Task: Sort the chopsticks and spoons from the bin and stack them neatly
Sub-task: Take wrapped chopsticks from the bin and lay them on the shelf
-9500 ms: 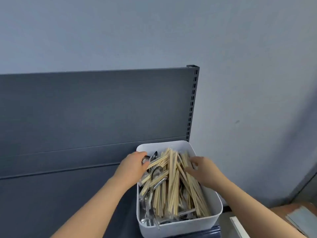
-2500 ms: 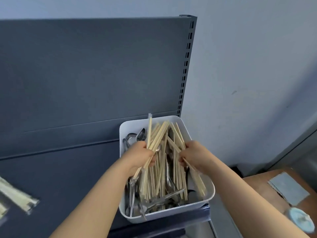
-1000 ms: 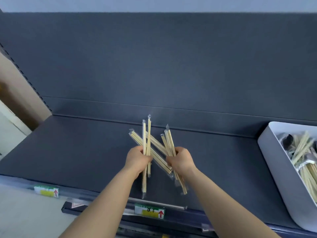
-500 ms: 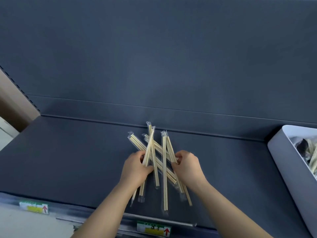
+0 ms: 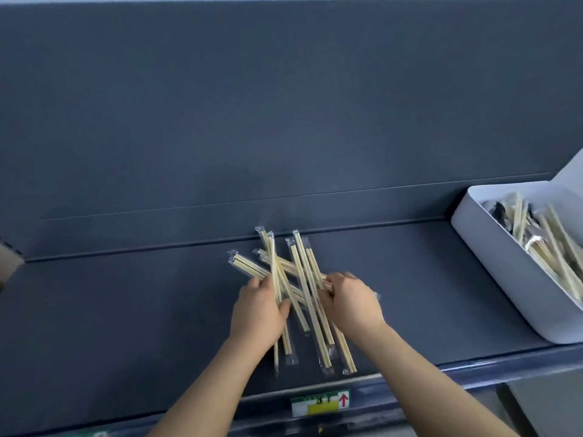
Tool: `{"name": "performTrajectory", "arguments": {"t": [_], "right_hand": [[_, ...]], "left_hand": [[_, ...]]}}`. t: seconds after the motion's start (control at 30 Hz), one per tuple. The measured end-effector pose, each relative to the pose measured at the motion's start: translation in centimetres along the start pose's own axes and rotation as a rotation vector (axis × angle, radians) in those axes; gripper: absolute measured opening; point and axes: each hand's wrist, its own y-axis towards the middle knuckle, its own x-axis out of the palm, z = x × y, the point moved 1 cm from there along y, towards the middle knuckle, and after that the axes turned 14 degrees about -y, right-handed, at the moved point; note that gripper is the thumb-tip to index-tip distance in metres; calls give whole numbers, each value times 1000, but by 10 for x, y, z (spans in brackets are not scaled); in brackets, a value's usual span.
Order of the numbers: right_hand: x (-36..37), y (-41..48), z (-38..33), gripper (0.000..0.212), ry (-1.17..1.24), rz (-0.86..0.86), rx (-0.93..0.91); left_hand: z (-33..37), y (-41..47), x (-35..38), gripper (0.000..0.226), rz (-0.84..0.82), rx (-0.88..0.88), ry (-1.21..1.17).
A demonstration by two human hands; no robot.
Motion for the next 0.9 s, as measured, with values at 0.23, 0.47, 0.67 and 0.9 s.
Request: {"name": "performTrajectory", "arguments": {"t": [0.23,0.47,0.67,0.9], "right_hand": [[-44,-36,31,36,-88,127,27],[-92,-88,118,38,-111,246,206],[-124,-122,220,40,-84,305,344],[-152,-112,347,31,-49,269,373]], "left_hand": [[49,-8,-18,41,30,282,84],[145,-30,8,40,-45,587,-18],[231,-40,64,38,-131,715,-126],[338,-24,126,26,-177,619,-290]]}}
